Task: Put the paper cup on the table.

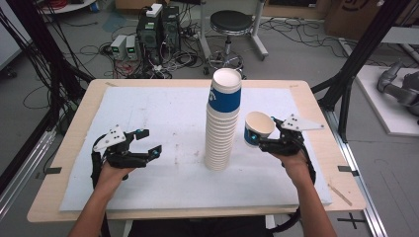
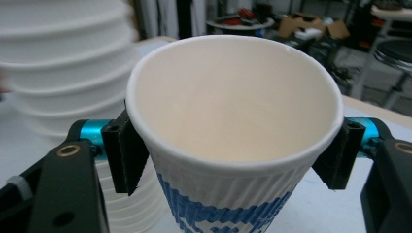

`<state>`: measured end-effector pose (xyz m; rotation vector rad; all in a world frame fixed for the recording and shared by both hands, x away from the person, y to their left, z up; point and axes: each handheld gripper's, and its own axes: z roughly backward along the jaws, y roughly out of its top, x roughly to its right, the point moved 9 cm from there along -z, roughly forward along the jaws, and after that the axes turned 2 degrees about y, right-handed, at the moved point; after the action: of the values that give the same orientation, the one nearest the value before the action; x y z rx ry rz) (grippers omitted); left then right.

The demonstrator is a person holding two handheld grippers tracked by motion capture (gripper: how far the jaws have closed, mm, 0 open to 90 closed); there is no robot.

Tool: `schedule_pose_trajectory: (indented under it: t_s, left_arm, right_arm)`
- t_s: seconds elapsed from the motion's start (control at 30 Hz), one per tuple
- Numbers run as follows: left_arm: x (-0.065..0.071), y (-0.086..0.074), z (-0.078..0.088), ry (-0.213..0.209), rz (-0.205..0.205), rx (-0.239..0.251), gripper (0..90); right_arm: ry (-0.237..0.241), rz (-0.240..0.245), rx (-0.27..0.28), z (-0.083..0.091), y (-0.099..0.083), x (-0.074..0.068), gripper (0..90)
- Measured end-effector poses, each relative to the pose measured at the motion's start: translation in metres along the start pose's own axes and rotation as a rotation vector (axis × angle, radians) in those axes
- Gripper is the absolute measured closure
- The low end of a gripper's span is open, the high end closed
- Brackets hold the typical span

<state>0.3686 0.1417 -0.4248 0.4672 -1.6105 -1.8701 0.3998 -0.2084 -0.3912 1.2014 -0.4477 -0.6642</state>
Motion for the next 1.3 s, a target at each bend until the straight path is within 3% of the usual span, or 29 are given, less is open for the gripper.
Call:
schedule_pose_trajectory:
  t_s: [0.2, 0.4, 0.5, 0.67, 0.87, 1.0, 1.3]
  left_arm:
    - [-0.003, -0.002, 0.001, 0.011, 0.001, 0.005, 17.5]
    - [-0.007, -0.006, 0.002, 0.027, 0.008, -0.005, 17.5]
    - [-0.007, -0.007, 0.003, 0.03, 0.01, -0.009, 17.5]
    - [-0.008, -0.009, 0.004, 0.036, 0.016, -0.015, 17.5]
    - [-0.009, -0.012, 0.004, 0.043, 0.021, -0.028, 17.5]
    - [-0.009, -0.014, 0.003, 0.048, 0.023, -0.037, 17.5]
    - [-0.009, -0.017, 0.002, 0.047, 0.027, -0.049, 17.5]
  right_arm:
    - [-0.091, -0.054, -0.059, -0.028, -0.014, 0.025, 26.1]
    - [-0.183, -0.102, -0.11, -0.04, -0.038, 0.043, 26.1]
    - [-0.201, -0.129, -0.14, -0.044, -0.054, 0.047, 25.9]
    - [-0.204, -0.14, -0.157, -0.045, -0.067, 0.046, 24.8]
    - [-0.201, -0.107, -0.198, -0.04, -0.071, 0.041, 22.3]
    - [-0.204, -0.135, -0.138, -0.034, -0.077, 0.04, 22.2]
    - [-0.185, -0.115, -0.163, -0.027, -0.08, 0.036, 20.3]
